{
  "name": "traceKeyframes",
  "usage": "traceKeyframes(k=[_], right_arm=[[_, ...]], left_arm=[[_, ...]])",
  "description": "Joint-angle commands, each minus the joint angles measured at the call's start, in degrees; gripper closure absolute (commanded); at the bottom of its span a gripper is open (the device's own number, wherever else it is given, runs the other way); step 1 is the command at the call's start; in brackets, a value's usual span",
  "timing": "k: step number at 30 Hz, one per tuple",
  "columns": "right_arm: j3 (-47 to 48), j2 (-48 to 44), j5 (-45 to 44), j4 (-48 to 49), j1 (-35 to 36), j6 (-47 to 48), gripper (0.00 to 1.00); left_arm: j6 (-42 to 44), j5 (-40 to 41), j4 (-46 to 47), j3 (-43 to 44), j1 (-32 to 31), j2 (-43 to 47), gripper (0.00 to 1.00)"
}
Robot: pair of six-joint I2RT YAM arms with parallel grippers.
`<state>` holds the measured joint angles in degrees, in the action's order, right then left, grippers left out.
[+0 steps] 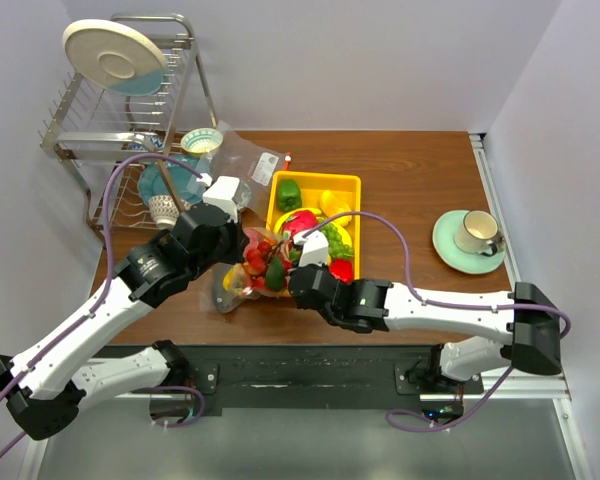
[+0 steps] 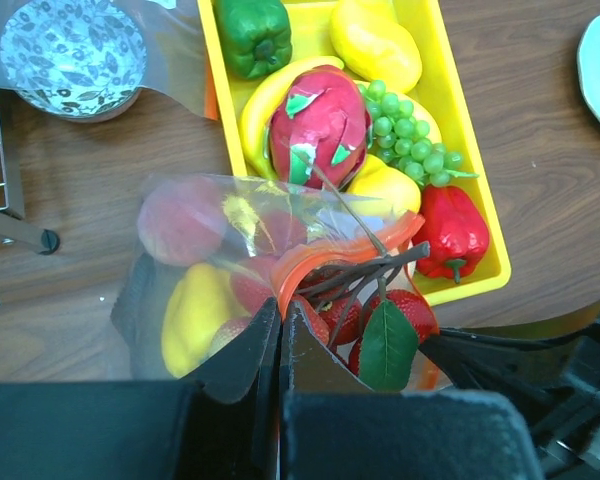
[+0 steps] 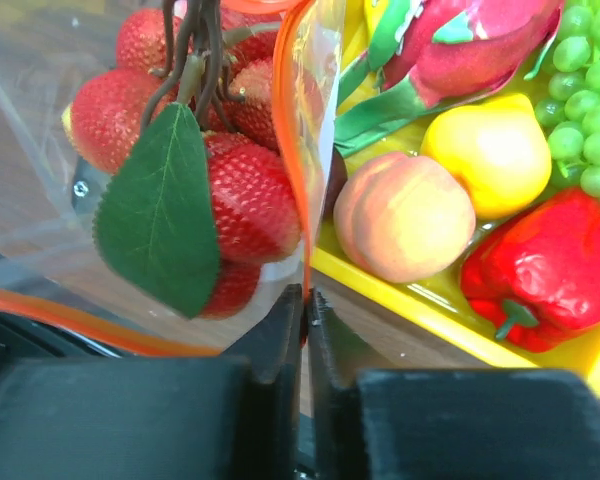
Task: Place the food in the zip-top bag and seal the zipper
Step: Adjust the zipper food storage bag at the center of the board.
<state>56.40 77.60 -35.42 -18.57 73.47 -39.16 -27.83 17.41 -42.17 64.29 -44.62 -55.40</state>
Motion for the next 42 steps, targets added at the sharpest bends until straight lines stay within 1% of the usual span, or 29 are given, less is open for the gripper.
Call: traceKeyframes(k=[1,4,5,7,8,11,14,16,18,20,23,24,25,27,30,36,38,39,41,42], right_arm=[[7.0,-0.7,-1.5,1.6,-0.3,5.2,1.0],[14.1,-0.1,0.3,1.9,-0.2,10.4,1.0],[18.0,0.3,1.0,1.9,-0.3,12.8,1.0],[21.8,1.0,3.4,1.7,-0.3,14.8,1.0],[25.3,1.8,3.9,1.3,-0.3,16.1,1.0],[28.9,2.8,4.8,0.6,-0.3,17.7,1.0],[27.2,3.3,4.3,1.3,-0.3,17.4,1.0],[25.8,4.6,4.3,0.8,-0.3,16.2,1.0],[23.8,6.3,5.3,0.1,-0.6,13.8,1.0],[22.4,7.3,6.6,-1.0,-1.0,11.2,1.0],[20.6,7.3,7.2,-1.3,-1.0,9.3,1.0],[20.2,6.9,7.2,-0.9,-1.0,9.2,1.0],[19.5,6.0,7.1,0.0,-1.1,9.0,1.0],[18.4,5.1,6.7,0.9,-1.1,9.0,1.0],[17.9,4.8,6.6,0.1,-1.1,9.2,1.0],[14.8,4.9,6.1,-1.5,-1.2,8.0,1.0],[13.5,2.7,5.4,-1.2,-1.3,7.4,0.94],[13.3,2.0,5.3,-0.9,-1.3,7.6,0.89],[13.7,1.0,5.3,-0.9,-1.5,8.4,0.82],[14.0,0.8,5.3,-1.0,-1.5,9.1,0.77]], left_arm=[[1.5,2.9,0.8,2.8,0.2,0.4,1.0],[1.9,6.1,-1.6,3.4,0.3,0.2,1.0],[2.0,8.5,-2.5,3.7,0.3,0.1,1.0],[2.4,11.1,-5.4,5.0,0.3,0.6,1.0],[2.6,13.9,-6.3,5.5,0.3,0.8,1.0],[3.0,18.8,-10.1,7.9,0.3,1.5,1.0],[3.6,22.0,-12.8,11.0,0.3,2.0,1.0],[3.8,22.8,-14.7,14.5,0.2,2.0,1.0],[4.0,22.9,-15.2,17.5,0.3,2.1,1.0],[4.3,21.9,-14.5,17.8,0.2,3.0,1.0],[3.8,19.8,-11.4,13.2,0.3,5.1,1.0],[3.5,19.0,-10.4,9.0,0.3,5.7,1.0],[2.9,18.3,-8.0,6.5,0.3,6.9,1.0],[1.5,16.3,-6.5,0.8,0.3,7.5,1.0],[-0.5,14.4,-4.4,-3.9,0.3,7.7,1.0],[-1.5,12.1,-1.9,-7.1,0.2,7.0,1.0],[-1.5,10.9,-1.1,-8.2,0.3,7.2,1.0],[-1.4,10.5,-0.4,-8.5,0.3,7.4,1.0],[-1.3,9.6,0.4,-9.2,0.3,7.6,1.0],[-1.3,9.3,0.8,-9.2,0.3,7.5,1.0]])
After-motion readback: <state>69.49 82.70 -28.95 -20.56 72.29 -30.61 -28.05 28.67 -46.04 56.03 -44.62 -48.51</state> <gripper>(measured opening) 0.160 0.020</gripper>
